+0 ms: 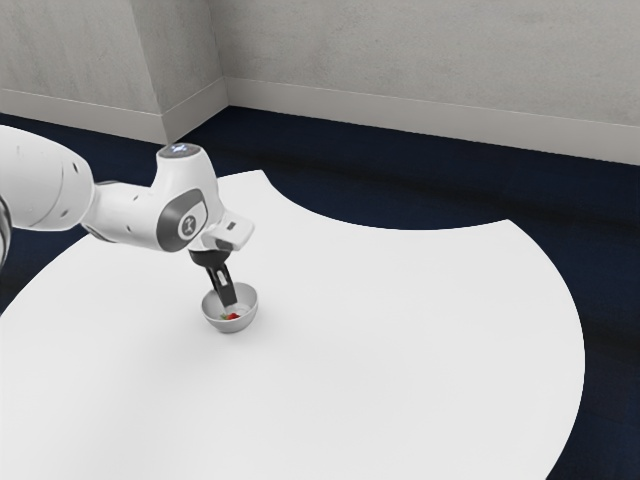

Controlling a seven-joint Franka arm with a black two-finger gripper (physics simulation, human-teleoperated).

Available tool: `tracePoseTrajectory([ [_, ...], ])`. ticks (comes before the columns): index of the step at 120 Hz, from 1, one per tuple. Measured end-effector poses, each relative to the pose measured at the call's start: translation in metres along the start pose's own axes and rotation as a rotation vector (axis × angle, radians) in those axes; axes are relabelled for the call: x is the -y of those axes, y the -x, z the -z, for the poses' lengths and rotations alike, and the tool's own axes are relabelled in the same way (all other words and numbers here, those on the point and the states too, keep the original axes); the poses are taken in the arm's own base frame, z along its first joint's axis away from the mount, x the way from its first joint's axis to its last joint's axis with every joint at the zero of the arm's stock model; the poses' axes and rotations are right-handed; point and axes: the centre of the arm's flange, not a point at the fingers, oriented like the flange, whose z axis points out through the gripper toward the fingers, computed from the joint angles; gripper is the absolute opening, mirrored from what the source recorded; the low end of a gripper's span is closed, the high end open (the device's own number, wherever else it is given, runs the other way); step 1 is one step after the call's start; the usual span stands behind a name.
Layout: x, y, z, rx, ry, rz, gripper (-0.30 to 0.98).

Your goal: Take strawberry from the bowl

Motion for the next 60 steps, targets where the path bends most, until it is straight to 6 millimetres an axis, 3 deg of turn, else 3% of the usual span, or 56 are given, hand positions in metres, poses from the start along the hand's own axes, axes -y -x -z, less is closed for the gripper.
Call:
tracePoseTrajectory([
  [60, -0.002, 0.003, -0.015, 0.012, 0.017, -0.013, 0.41],
])
